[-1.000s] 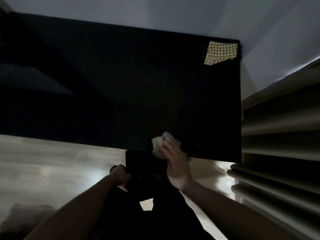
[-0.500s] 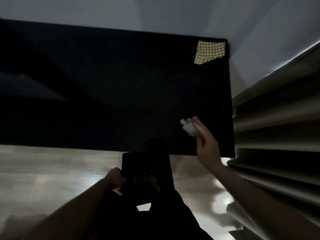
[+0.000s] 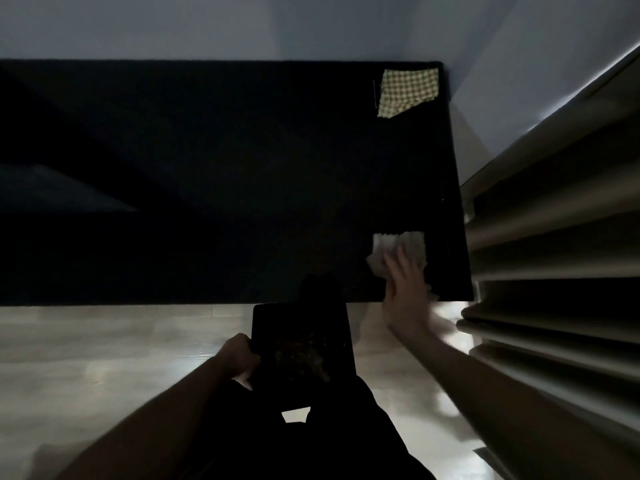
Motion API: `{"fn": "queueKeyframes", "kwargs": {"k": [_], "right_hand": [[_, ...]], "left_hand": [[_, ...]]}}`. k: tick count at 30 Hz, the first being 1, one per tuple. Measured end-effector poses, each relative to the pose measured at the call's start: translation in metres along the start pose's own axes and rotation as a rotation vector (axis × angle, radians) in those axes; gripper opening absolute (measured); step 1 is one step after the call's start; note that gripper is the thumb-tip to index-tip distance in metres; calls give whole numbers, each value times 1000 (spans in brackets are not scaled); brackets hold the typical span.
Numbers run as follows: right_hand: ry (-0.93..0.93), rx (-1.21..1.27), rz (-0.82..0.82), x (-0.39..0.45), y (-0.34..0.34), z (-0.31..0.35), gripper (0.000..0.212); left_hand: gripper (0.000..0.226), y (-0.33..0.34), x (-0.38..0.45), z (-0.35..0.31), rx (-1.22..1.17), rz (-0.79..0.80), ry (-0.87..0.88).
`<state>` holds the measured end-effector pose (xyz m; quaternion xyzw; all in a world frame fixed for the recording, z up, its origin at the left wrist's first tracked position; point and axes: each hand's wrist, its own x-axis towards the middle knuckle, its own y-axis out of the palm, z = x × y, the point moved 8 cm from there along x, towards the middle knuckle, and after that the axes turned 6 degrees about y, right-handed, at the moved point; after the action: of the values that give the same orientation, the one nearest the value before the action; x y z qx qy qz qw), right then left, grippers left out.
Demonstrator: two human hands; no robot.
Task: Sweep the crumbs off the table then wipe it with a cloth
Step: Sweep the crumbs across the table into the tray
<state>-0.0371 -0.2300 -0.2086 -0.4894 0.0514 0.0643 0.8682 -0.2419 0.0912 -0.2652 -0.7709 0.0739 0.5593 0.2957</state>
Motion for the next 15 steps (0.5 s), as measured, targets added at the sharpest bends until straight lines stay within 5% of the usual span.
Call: {"fn": "queueKeyframes", "kwargs": {"k": [3, 9, 15], "right_hand": [[-138, 116, 113, -54, 34, 33, 57], [-201, 286, 592, -151, 96, 80, 49], [-98, 447, 403, -105, 55, 83, 53]], "left_hand": [[7, -1, 2, -5, 37, 63, 59], [16, -3, 3, -9, 111, 88, 105], [11, -10, 3, -6, 99, 100, 116]]}}
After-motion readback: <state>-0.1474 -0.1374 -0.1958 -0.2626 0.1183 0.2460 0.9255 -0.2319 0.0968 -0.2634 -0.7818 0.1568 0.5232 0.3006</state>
